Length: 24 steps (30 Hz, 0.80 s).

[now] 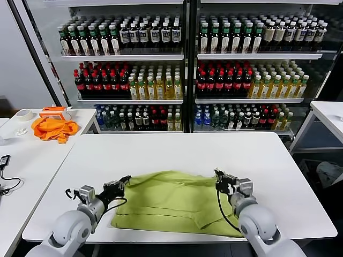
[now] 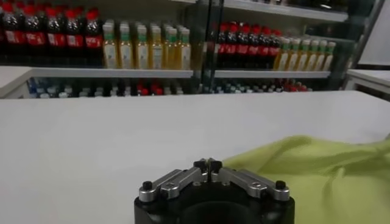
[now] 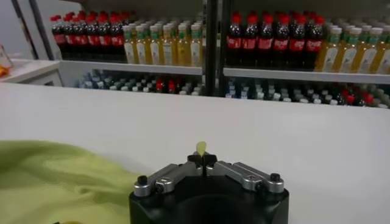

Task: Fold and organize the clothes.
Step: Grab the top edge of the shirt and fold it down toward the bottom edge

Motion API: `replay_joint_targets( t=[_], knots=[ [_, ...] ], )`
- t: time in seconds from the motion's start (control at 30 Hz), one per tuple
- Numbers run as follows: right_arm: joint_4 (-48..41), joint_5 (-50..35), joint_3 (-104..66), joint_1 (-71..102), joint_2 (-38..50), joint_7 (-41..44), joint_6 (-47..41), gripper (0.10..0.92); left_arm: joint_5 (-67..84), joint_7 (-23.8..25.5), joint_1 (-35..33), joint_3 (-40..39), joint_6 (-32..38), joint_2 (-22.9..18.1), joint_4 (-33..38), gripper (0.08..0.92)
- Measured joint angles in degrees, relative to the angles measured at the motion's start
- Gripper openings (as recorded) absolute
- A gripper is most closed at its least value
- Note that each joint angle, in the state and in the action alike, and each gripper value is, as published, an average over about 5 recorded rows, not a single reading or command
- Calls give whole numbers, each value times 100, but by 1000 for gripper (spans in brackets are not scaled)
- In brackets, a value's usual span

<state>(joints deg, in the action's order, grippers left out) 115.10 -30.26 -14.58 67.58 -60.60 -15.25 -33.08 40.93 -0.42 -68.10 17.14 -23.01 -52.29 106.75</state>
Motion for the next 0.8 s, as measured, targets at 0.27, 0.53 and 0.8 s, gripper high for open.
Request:
replay_joint_targets(
  t=[0.27,0.53,0.8],
  knots=[
    [209,114,-84,388,71,21,-1,108,-19,32,-180,107,-28,30,78,81],
    [296,180,-128,563,112,52,0,108,-38,63,-324,168,-45,39,95,81],
    [298,217,-143,640,105,65,7,108,-48,120,-357,258,-35,72,15,81]
  ],
)
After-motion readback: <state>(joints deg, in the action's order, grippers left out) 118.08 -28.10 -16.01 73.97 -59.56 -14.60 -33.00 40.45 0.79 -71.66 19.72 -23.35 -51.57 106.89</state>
